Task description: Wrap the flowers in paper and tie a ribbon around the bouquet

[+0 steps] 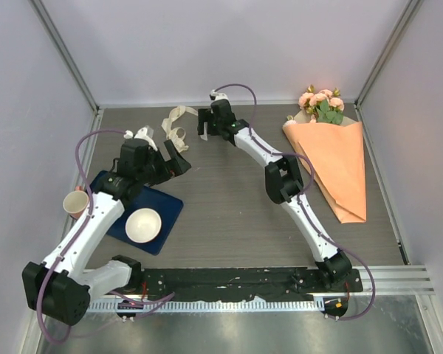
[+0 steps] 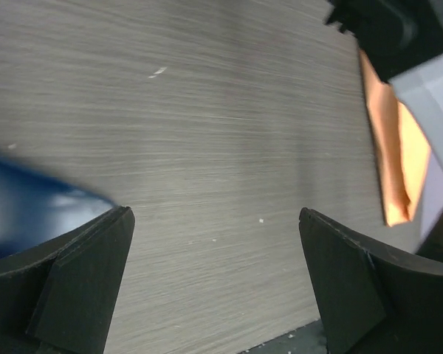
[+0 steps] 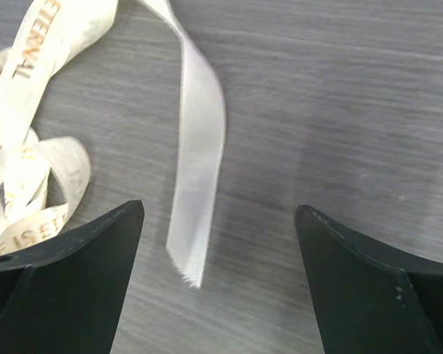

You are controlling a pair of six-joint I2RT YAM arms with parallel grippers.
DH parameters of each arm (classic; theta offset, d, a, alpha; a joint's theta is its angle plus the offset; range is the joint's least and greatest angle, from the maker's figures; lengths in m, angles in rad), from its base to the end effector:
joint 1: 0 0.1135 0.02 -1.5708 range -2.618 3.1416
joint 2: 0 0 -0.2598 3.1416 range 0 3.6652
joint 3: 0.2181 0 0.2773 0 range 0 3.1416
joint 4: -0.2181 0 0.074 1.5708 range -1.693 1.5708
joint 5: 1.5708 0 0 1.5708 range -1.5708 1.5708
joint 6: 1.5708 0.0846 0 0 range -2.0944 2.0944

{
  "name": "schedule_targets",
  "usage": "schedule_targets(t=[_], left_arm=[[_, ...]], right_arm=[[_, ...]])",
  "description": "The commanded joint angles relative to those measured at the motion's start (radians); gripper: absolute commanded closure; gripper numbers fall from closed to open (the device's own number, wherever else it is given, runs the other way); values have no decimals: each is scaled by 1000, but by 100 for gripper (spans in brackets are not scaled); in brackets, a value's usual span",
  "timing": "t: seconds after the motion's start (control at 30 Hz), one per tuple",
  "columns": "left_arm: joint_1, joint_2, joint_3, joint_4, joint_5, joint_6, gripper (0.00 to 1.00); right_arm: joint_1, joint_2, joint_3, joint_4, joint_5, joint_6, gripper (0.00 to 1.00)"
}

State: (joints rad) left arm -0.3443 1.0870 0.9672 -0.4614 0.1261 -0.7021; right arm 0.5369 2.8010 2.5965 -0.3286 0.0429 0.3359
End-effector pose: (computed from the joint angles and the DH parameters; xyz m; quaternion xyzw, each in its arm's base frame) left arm 0.2855 -0.1137 0.2840 -0.1268 0.8696 -0.2848 0.3828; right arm 0.5850 0.3440 0.1235 -0.0765 0.8649 0.1927 0.4572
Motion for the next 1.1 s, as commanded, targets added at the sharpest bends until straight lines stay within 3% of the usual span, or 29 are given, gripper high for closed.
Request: schedule_targets(t=[0.0, 0.07, 0.23, 0.27, 0.33, 0.43, 0.53, 0.67, 0.87, 0.97, 1.03, 1.07], left_arm=[[53, 20, -18, -66, -179, -35, 0], [102, 94, 19, -75, -183, -92, 0], [243, 533, 290, -86, -13, -204, 0], [251, 604, 342, -109, -13, -211, 0], [257, 759, 465, -115, -26, -220, 0], [260, 853, 533, -48, -64, -269, 8], [280, 961, 573, 67, 7, -325, 27], [280, 1042, 616, 185, -40, -361, 23], [289, 1114, 685, 177, -74, -434, 21], [289, 1171, 728, 147, -68, -462, 30], [289, 1192, 732, 165, -37, -468, 50], [289, 1189, 722, 179, -34, -465, 70]], right_arm=[[12, -43, -30, -21, 97, 3, 11], [21, -20, -3, -81, 103, 14, 14], [29, -29, -59, -72, 86, 58, 16], [31, -23, -53, -76, 77, 60, 23], [34, -5, -39, -84, 68, 68, 28], [37, -30, -100, -89, 80, 72, 30], [35, -57, -151, -66, 40, 107, 31], [35, -100, -222, -46, -29, 149, 32], [35, -188, -374, 20, -107, 190, 32], [35, -205, -409, 40, -132, 196, 32], [35, -209, -418, 51, -165, 198, 32], [35, -209, -418, 56, -222, 196, 31]])
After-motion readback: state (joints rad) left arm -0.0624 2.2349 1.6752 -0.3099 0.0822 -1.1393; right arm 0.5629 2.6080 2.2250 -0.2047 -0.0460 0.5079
